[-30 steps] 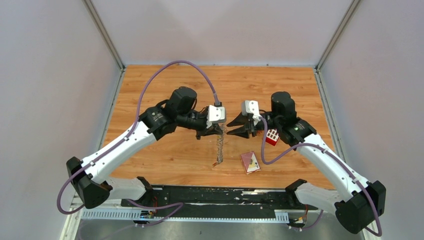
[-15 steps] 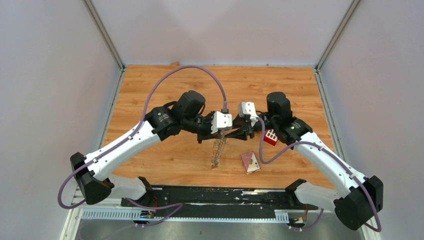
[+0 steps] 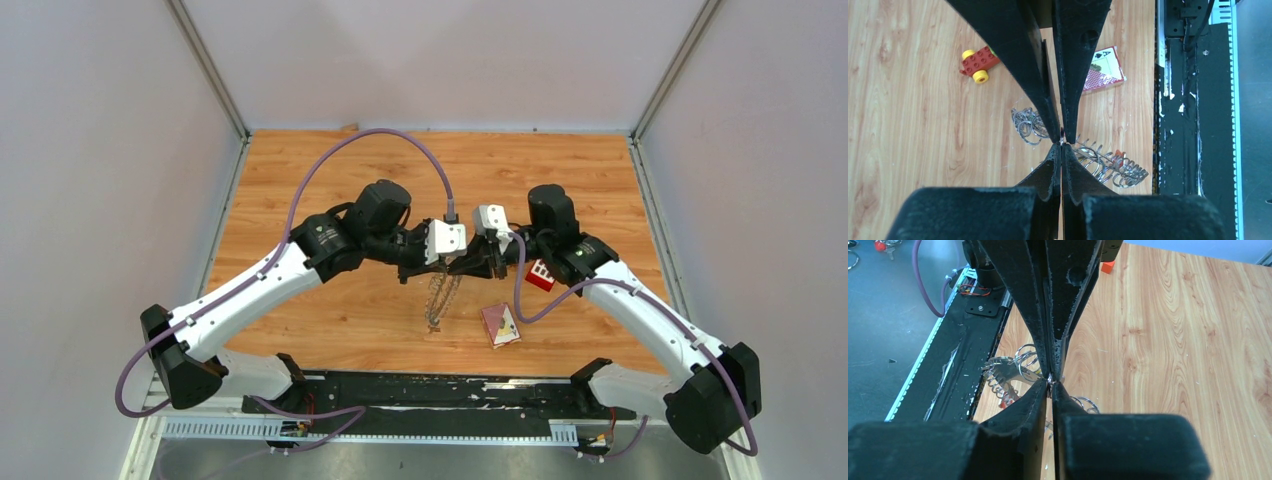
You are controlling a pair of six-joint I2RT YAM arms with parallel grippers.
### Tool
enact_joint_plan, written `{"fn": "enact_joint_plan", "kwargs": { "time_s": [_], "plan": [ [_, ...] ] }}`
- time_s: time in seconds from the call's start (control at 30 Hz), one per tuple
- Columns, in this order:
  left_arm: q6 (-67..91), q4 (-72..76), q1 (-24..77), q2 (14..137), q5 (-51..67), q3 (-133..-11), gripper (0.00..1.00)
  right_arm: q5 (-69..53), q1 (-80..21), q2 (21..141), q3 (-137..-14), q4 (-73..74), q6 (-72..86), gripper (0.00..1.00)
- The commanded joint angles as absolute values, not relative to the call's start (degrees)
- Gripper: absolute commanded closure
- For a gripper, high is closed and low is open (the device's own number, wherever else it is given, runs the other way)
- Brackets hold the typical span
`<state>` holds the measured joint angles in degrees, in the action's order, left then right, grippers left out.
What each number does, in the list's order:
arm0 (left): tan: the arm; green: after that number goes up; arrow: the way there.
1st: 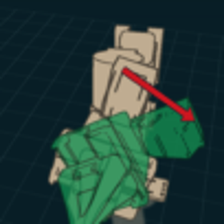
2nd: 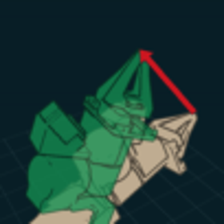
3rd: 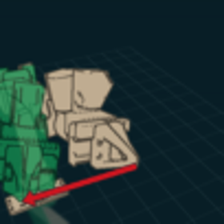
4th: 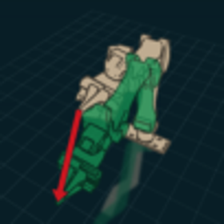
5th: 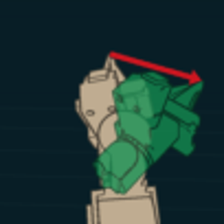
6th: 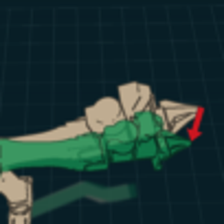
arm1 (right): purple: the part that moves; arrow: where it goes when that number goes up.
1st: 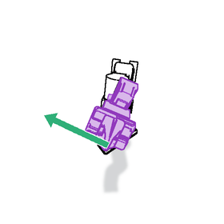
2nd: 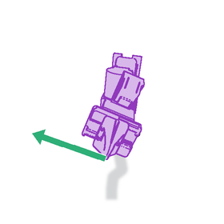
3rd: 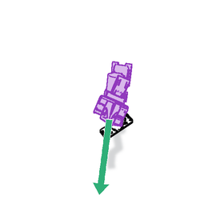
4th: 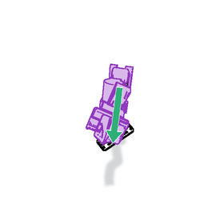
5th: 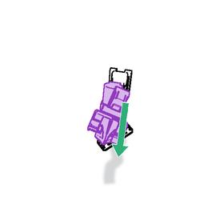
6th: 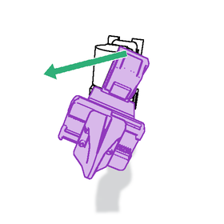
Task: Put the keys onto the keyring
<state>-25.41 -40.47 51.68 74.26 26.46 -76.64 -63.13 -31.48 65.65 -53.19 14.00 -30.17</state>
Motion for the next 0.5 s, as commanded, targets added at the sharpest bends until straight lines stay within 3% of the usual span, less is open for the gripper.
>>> {"fn": "enact_joint_plan", "kwargs": {
  "time_s": [0.0, 0.23, 0.47],
  "plan": [
    [-24.00, -36.25, 51.94, 71.94, 27.43, -76.98, 1.00, -65.15, -32.15, 65.85, -53.52, 13.60, -30.70, 0.97],
    [-25.70, -35.09, 51.94, 69.91, 27.51, -74.73, 0.98, -62.77, -32.09, 64.62, -53.61, 13.54, -30.95, 1.00],
    [-31.48, -33.35, 51.94, 66.81, 30.15, -71.09, 0.72, -63.50, -32.08, 63.72, -53.70, 13.53, -30.70, 1.00]
  ]
}}
